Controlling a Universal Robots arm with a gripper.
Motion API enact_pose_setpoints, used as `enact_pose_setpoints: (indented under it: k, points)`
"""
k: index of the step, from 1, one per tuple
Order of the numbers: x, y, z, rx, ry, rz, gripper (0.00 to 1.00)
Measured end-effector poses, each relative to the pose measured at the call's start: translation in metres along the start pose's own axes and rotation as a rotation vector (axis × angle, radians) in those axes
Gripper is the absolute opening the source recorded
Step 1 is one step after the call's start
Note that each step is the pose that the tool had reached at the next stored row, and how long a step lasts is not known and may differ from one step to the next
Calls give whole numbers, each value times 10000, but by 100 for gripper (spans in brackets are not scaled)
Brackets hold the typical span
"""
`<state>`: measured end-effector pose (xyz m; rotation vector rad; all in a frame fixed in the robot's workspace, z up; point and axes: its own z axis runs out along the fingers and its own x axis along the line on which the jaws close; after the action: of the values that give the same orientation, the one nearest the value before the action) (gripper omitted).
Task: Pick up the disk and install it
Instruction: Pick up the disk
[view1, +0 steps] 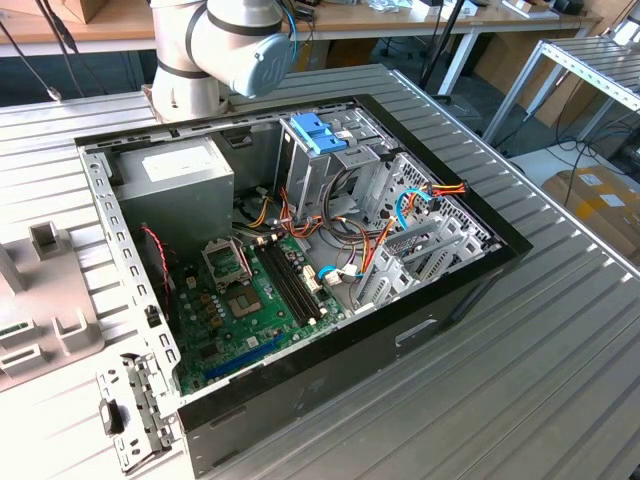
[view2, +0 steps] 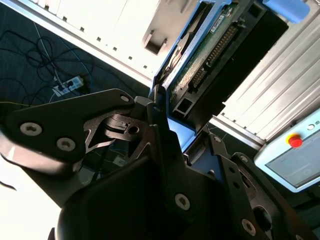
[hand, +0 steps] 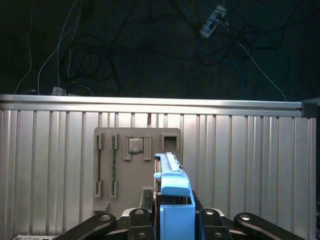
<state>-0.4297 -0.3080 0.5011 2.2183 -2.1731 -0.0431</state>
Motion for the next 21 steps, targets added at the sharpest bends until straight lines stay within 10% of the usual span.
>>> enact_pose_setpoints:
  k: [21]
  points:
    - [2,-110,-4,0,0,0,37]
